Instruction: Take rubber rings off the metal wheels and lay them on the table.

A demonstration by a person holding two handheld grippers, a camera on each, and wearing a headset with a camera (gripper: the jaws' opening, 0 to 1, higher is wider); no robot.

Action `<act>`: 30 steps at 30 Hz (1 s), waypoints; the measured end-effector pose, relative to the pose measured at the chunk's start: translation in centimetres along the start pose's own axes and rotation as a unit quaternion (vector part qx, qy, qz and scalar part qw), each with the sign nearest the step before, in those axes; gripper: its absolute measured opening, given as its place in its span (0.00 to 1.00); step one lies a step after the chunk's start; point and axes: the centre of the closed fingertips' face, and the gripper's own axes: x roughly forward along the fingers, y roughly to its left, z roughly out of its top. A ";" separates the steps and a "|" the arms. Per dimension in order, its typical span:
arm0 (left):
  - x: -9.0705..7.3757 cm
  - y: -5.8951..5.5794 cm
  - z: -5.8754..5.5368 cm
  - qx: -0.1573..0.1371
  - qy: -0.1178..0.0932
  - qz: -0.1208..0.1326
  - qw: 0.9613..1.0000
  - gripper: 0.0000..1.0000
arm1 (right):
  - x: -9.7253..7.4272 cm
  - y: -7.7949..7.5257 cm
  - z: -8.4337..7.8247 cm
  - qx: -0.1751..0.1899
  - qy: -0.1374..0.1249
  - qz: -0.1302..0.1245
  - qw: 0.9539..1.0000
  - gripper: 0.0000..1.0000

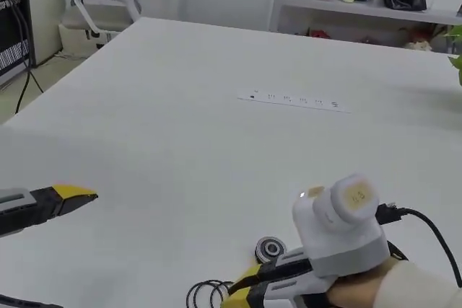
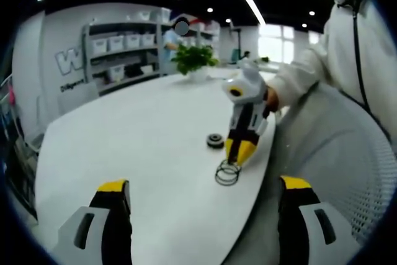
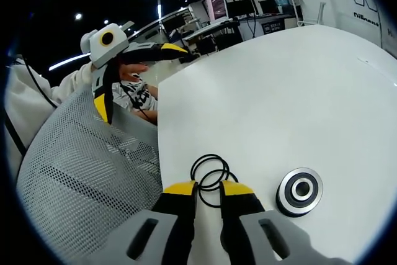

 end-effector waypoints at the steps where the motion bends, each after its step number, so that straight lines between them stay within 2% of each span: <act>1: 0.0 0.0 0.0 0.000 0.000 0.000 1.000 1.00 | 0.0 0.0 0.0 0.001 0.000 0.001 1.000 0.12; 4: 0.0 -0.1 0.0 0.000 0.000 -0.001 1.000 1.00 | 0.0 0.2 0.1 0.001 -0.001 0.005 1.000 0.11; 7: -0.1 0.0 0.0 0.001 0.000 0.000 1.000 1.00 | -0.1 0.0 0.2 -0.004 -0.003 -0.002 1.000 0.13; 13: -0.1 -0.1 0.1 0.000 -0.001 0.000 1.000 1.00 | 0.0 -0.4 0.1 -0.009 0.000 -0.013 1.000 0.24; 18: 0.0 -0.1 0.0 0.000 -0.001 0.000 1.000 1.00 | 0.2 0.2 -0.1 -0.011 0.005 0.000 1.000 0.21; 30: 0.0 -0.1 -0.1 -0.002 -0.001 0.000 1.000 1.00 | 0.1 0.2 0.0 -0.011 0.005 0.000 1.000 0.18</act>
